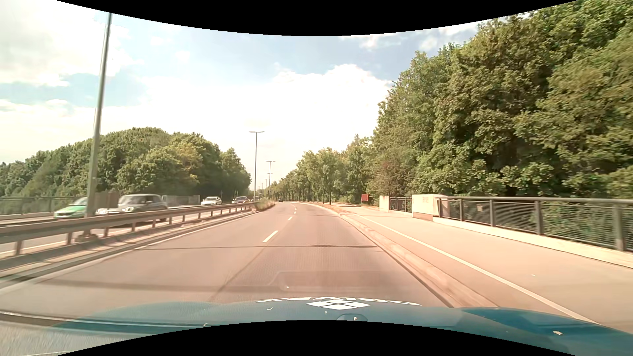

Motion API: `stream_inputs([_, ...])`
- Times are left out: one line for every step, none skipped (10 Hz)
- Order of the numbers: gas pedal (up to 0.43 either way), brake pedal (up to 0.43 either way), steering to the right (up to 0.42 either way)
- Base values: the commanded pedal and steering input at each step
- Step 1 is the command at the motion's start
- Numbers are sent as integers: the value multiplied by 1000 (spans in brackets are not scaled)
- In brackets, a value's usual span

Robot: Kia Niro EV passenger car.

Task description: Follow the waypoints while adhering to traffic rules and regulations

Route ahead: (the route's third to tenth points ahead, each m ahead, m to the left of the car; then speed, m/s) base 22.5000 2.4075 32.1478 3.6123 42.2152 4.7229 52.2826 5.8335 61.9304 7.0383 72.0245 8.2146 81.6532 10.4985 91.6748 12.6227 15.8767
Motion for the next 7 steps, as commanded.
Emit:
stream_inputs([177, 0, -15])
stream_inputs([177, 0, -16])
stream_inputs([177, 0, -16])
stream_inputs([177, 0, -16])
stream_inputs([177, 0, -17])
stream_inputs([177, 0, -16])
stream_inputs([177, 0, -16])
